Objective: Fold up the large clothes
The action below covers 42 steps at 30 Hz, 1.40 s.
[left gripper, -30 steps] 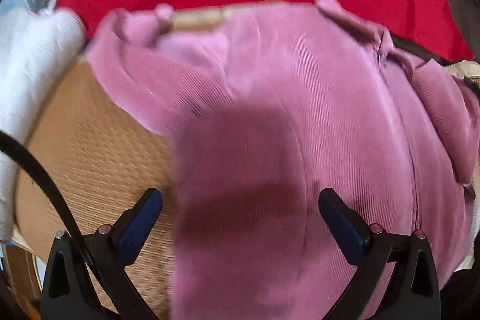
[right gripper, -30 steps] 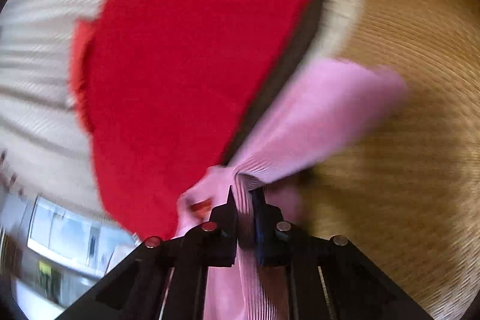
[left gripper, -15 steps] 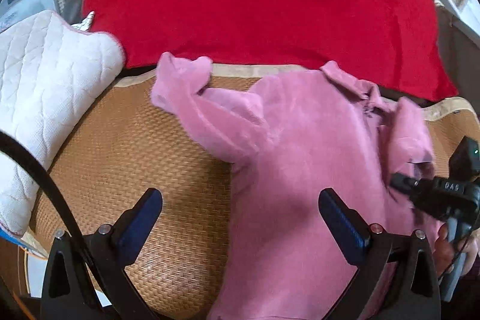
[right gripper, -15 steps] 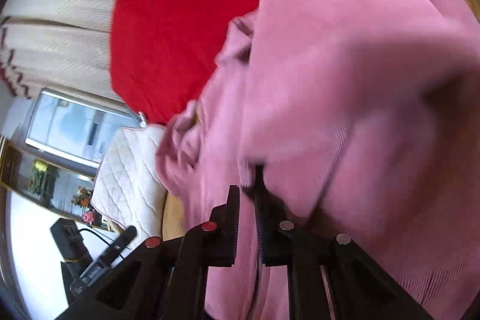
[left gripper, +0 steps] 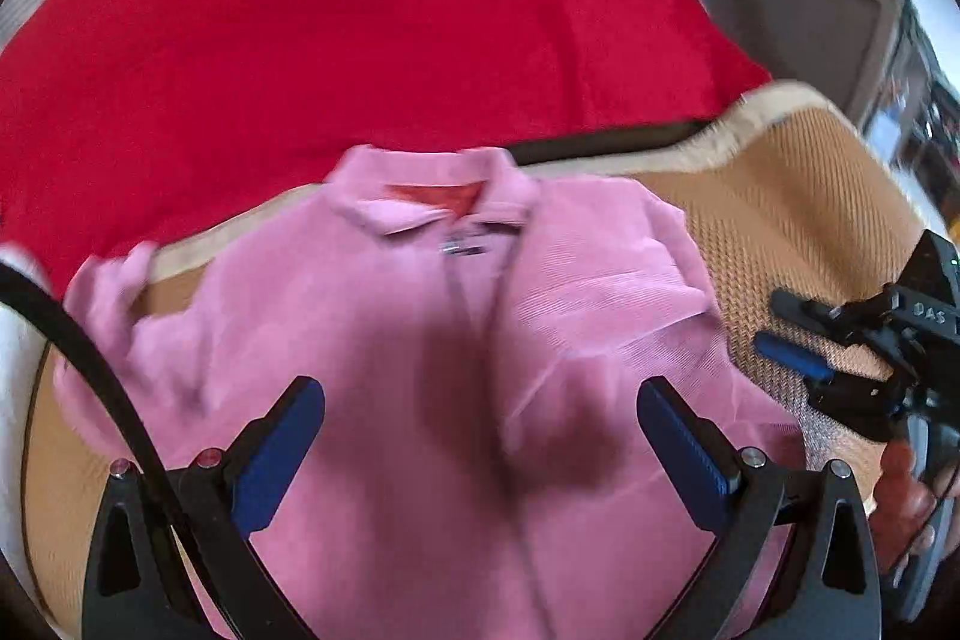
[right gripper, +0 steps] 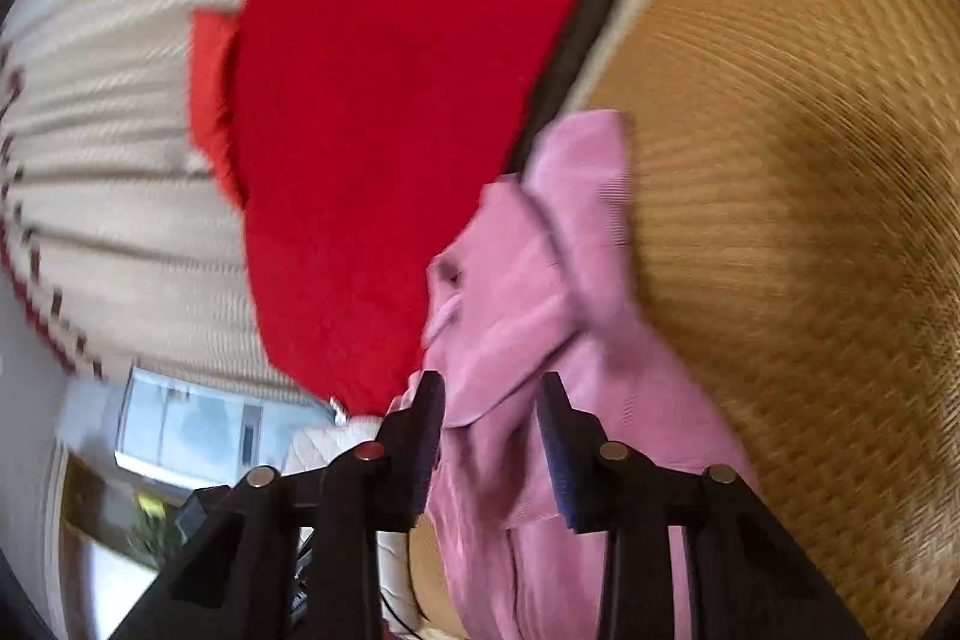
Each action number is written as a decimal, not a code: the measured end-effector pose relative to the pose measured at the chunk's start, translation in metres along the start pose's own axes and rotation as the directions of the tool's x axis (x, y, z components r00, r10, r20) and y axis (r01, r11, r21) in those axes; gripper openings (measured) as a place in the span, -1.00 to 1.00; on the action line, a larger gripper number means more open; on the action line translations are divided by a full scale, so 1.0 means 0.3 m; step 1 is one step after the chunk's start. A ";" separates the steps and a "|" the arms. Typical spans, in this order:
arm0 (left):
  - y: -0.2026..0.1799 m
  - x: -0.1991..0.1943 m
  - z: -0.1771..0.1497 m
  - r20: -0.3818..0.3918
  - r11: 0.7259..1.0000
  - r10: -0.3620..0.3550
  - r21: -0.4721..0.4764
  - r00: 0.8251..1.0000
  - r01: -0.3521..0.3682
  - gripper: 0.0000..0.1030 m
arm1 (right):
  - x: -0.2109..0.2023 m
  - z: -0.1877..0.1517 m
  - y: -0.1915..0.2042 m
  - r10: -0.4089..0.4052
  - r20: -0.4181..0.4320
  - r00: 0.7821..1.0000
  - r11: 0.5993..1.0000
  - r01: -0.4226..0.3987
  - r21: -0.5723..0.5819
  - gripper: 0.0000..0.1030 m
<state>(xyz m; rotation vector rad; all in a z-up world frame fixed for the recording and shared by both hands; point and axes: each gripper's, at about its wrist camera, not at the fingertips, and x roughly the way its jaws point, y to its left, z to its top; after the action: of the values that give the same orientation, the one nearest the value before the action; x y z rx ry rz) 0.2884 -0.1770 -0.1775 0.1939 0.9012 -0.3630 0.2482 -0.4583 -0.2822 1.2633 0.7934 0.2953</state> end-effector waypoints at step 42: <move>0.911 -0.283 -0.380 0.047 0.873 0.138 -0.477 0.989 -0.099 0.46 | 0.388 -0.148 0.262 -0.274 0.027 0.961 0.864 0.259 -0.431 0.62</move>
<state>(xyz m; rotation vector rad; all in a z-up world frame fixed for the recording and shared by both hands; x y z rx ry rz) 0.2631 0.1300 -0.1761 -0.2176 0.8689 -0.0258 0.3174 -0.3309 -0.2560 0.7208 0.8661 0.2509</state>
